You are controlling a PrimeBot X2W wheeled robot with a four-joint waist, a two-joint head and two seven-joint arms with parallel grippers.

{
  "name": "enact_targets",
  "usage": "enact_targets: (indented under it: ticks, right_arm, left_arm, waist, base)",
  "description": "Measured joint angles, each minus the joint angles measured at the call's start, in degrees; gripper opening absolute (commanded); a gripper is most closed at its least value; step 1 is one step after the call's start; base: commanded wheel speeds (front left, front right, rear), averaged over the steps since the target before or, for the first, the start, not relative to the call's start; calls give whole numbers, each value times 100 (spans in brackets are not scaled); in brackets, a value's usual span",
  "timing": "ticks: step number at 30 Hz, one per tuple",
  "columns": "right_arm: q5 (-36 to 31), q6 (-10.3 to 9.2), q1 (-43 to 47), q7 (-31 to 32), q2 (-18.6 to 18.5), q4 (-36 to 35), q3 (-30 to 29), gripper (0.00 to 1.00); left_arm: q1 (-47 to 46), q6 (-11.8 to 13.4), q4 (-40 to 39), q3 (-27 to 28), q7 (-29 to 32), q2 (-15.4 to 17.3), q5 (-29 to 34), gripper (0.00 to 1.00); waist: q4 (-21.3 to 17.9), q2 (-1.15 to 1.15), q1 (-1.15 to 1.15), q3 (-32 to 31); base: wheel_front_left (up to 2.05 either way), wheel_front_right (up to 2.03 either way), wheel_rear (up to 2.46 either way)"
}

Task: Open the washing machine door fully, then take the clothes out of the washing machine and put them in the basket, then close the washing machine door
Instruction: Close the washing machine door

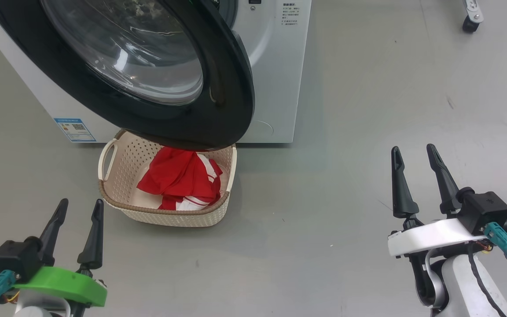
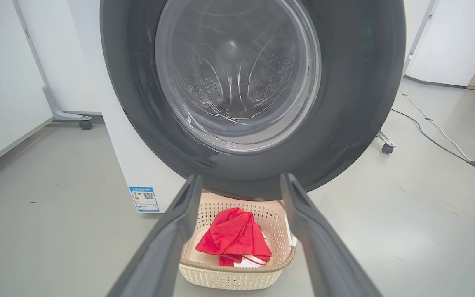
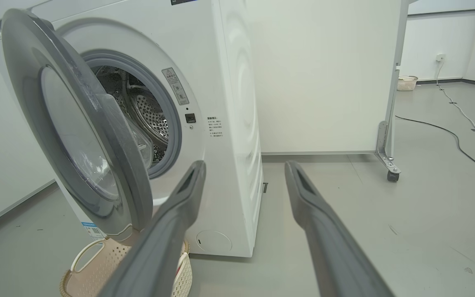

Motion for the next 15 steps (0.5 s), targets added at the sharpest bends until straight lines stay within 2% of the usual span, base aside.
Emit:
enact_targets:
  ticks: [15]
  right_arm:
    - [0,18,2,0,9,0,-33,100]
  left_arm:
    - [-9,0,73,-29,-44,-49,35,100]
  waist:
    - [5,0,0,48]
  base:
    - [0,0,0]
